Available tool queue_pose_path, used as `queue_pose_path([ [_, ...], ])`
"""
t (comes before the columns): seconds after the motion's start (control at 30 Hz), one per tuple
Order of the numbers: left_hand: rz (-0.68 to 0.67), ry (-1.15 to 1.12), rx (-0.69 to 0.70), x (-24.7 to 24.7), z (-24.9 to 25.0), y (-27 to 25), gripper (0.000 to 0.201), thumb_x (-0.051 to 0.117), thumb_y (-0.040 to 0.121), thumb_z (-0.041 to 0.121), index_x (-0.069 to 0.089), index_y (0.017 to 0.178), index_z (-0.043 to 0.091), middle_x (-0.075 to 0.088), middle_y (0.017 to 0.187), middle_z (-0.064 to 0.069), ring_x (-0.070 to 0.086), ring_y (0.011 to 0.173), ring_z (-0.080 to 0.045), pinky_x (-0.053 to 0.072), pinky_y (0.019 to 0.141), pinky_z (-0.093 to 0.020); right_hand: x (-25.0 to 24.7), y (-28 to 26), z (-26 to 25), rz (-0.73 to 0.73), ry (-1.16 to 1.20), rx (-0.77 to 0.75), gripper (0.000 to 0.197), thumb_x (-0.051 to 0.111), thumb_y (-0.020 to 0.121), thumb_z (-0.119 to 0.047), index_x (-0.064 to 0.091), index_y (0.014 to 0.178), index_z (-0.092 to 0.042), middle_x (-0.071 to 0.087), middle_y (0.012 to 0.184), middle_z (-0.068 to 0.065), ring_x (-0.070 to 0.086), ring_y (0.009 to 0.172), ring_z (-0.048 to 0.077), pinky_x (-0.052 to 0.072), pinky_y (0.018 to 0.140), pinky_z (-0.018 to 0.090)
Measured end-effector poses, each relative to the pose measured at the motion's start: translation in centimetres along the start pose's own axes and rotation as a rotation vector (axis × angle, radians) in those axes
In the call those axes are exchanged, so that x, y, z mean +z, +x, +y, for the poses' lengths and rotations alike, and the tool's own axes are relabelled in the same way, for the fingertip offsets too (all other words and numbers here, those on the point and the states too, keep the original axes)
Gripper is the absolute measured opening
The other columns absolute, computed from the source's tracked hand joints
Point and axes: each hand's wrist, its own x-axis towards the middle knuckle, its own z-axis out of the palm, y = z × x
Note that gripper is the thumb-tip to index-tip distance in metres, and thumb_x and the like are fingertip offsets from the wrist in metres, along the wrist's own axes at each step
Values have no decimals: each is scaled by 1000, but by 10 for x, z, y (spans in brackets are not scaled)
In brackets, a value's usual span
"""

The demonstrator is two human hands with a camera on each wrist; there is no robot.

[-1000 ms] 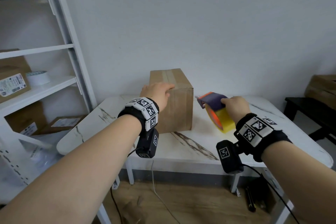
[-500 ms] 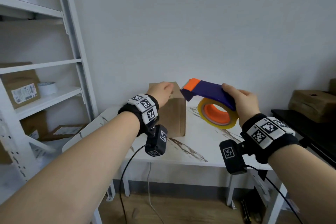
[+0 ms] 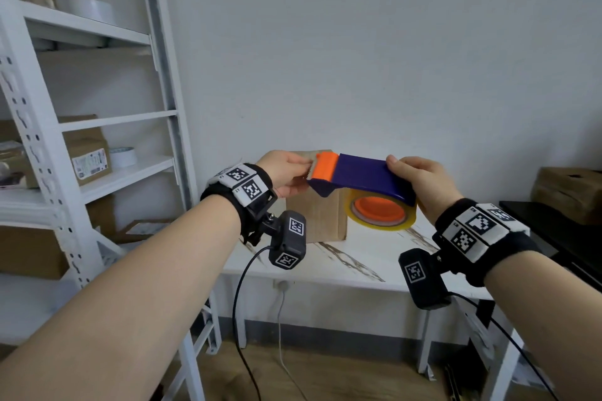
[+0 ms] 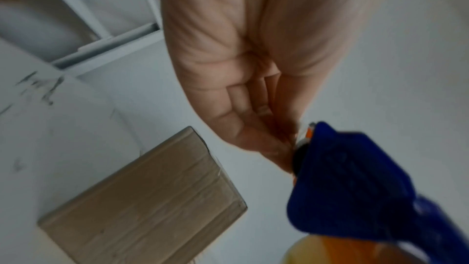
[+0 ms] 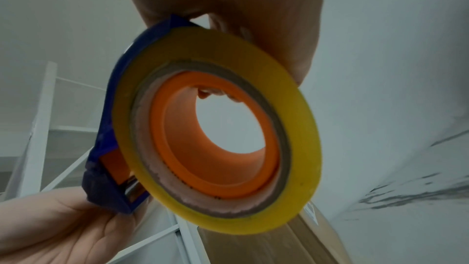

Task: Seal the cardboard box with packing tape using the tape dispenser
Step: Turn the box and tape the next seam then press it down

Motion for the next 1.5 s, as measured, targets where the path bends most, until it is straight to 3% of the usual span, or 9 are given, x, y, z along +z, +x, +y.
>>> queue_pose_path([
  [0.23, -29, -116, -77, -1, 5, -8, 25, 54, 95, 14, 56, 119, 5, 66, 88, -9, 63, 75, -16, 58, 59, -21, -2, 6, 5, 26, 6, 38, 30, 58, 91, -24, 56, 63, -12, 51, 63, 7, 47, 57, 21, 39, 60, 30],
  [0.4, -29, -83, -63, -1, 2, -4, 24, 60, 92, 20, 59, 111, 6, 67, 92, -6, 65, 80, -13, 55, 75, -23, 2, 7, 9, 52, 32, 73, 30, 57, 92, -22, 56, 64, -11, 49, 62, 7, 46, 55, 21, 39, 56, 27],
  [0.67, -7, -84, -107, -7, -3, -1, 33, 63, 89, 15, 59, 118, 0, 69, 88, -7, 68, 74, -12, 59, 58, -18, 9, 16, 19, 52, 30, 104, 28, 59, 90, -22, 57, 64, -11, 51, 63, 8, 48, 56, 22, 40, 57, 27],
  [0.77, 10, -96, -121, -8, -5, 1, 31, 63, 90, 16, 58, 117, 1, 69, 86, -8, 71, 62, -10, 59, 53, -19, 11, 18, 24, 45, 34, 115, 28, 59, 90, -22, 57, 64, -11, 51, 63, 9, 47, 56, 23, 40, 58, 28],
  [0.83, 5, -121, -138, -9, -6, 3, 24, 62, 91, 17, 59, 111, 5, 69, 84, -6, 70, 59, -9, 59, 55, -20, 11, 20, 26, 40, 37, 121, 28, 59, 90, -24, 57, 65, -11, 51, 64, 8, 48, 56, 23, 40, 59, 28],
  [0.97, 4, -148, -171, -10, -11, 7, 15, 60, 92, 19, 57, 104, 10, 67, 85, -4, 65, 74, -12, 54, 68, -23, 13, 23, 29, 41, 44, 126, 28, 59, 90, -25, 57, 65, -12, 52, 64, 8, 49, 57, 23, 41, 60, 28],
  [1.17, -5, -167, -227, -10, -15, 13, 14, 59, 92, 26, 59, 92, 13, 66, 83, -3, 62, 74, -13, 50, 67, -22, 14, 27, 36, 37, 44, 147, 27, 60, 90, -25, 59, 66, -12, 54, 64, 8, 50, 57, 23, 43, 61, 29],
  [1.33, -14, -189, -274, -10, -19, 20, 19, 60, 90, 34, 58, 87, 15, 62, 77, 0, 57, 67, -10, 50, 56, -18, 17, 32, 43, 28, 97, 193, 23, 60, 89, -25, 62, 71, -11, 57, 67, 9, 53, 61, 24, 44, 66, 32],
  [1.5, -29, -192, -279, -12, -18, 24, 23, 60, 89, 39, 60, 88, 16, 65, 82, 0, 60, 73, -11, 50, 64, -21, 19, 38, 45, 41, 89, 190, 24, 60, 89, -25, 60, 70, -10, 54, 68, 11, 50, 63, 25, 41, 71, 35],
])
